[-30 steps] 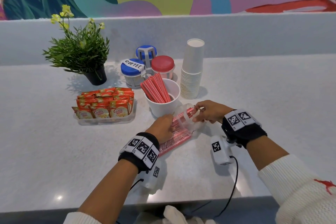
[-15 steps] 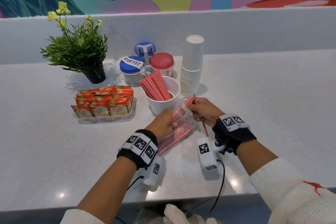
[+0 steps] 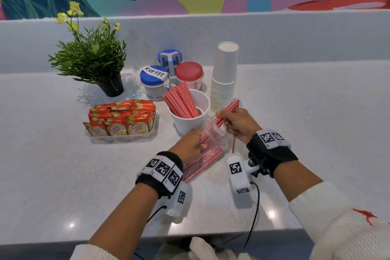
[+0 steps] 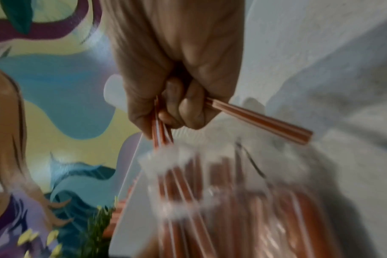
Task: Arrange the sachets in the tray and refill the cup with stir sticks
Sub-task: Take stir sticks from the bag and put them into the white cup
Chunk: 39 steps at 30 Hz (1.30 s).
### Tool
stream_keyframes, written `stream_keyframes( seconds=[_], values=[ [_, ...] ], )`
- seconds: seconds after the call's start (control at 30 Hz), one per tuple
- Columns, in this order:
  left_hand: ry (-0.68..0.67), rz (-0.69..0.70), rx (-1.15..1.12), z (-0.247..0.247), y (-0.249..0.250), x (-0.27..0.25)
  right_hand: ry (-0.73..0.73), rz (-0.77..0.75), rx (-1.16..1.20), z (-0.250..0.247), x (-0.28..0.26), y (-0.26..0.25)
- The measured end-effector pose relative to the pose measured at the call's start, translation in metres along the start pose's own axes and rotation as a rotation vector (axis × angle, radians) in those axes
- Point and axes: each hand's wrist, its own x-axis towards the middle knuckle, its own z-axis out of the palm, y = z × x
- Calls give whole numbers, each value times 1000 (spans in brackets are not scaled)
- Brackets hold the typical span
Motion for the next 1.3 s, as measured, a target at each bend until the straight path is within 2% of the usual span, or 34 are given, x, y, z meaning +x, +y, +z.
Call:
stream_keyframes(
  seconds=[0.07, 0.13, 0.27, 0.37, 0.5, 0.63, 0.8, 0.87, 1.07, 1.2, 1.3],
  values=[
    [-7, 11, 4, 0, 2, -2, 62, -38, 87, -5, 2, -8],
    [-13, 26, 0, 0, 5, -2, 52, -55, 119, -4, 1, -11],
    [-8, 35, 34, 1, 9, 2, -28, -100, -115, 14, -7, 0],
    [6, 10, 60, 1, 6, 3, 88, -161, -201, 20, -4, 5],
    [108, -102, 200, -2, 2, 1, 276, -233, -114, 17, 1, -5],
    [224, -94, 329, -9, 15, -4, 318, -300, -82, 19, 2, -14],
    [360, -51, 324, -12, 28, -11, 304, -409, -3, 28, 2, -21],
    [337, -43, 313, -10, 27, -12, 288, -425, -32, 30, 2, -20],
    [80, -106, 363, -1, 13, -9, 236, -381, -159, 34, -4, 4],
    [80, -109, 290, -9, 14, -11, 259, -382, -113, 37, -6, 2],
    [135, -75, 204, -29, 23, -13, 262, -429, -54, 42, 0, -14]
  ],
)
